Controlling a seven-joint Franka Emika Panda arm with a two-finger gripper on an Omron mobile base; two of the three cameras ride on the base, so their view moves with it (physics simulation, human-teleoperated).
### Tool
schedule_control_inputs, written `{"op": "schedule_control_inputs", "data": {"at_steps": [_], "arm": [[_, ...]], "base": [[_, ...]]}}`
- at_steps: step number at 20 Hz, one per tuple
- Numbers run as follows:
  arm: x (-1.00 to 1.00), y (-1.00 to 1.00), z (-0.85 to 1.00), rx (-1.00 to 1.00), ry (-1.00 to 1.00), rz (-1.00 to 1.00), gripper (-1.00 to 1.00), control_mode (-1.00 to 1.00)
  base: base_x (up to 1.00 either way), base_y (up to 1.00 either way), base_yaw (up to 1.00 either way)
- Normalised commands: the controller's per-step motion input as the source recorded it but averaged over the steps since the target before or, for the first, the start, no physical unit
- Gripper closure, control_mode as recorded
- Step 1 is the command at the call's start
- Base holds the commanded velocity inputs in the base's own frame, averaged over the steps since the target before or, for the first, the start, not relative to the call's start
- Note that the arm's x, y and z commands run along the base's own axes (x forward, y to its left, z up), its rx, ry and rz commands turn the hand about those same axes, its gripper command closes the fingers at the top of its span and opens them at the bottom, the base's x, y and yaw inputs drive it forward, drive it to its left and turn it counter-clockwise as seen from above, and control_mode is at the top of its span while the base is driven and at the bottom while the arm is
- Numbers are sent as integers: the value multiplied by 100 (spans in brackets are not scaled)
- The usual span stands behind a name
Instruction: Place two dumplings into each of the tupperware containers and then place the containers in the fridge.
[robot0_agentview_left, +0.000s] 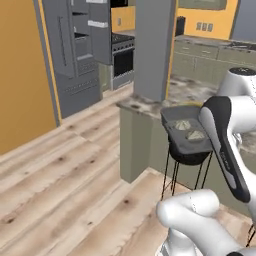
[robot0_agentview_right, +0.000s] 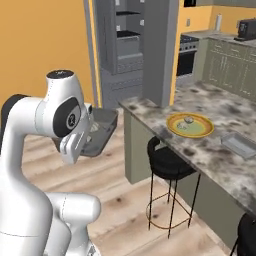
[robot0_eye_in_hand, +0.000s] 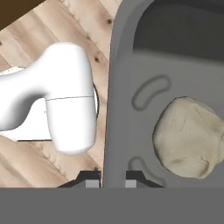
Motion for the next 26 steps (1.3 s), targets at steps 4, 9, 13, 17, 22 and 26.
{"op": "schedule_control_inputs", "data": {"at_steps": [4,9,13,17,22,26], "arm": [[0,0,0,0,0,0,100,100],[0,0,0,0,0,0,100,100],[0,0,0,0,0,0,100,100],[0,0,0,0,0,0,100,100],[0,0,0,0,0,0,100,100],[0,0,0,0,0,0,100,100]], "base": [[58,100,-34],[42,100,-39],[37,100,-37],[40,100,-38],[49,100,-45],[53,100,-48]]}}
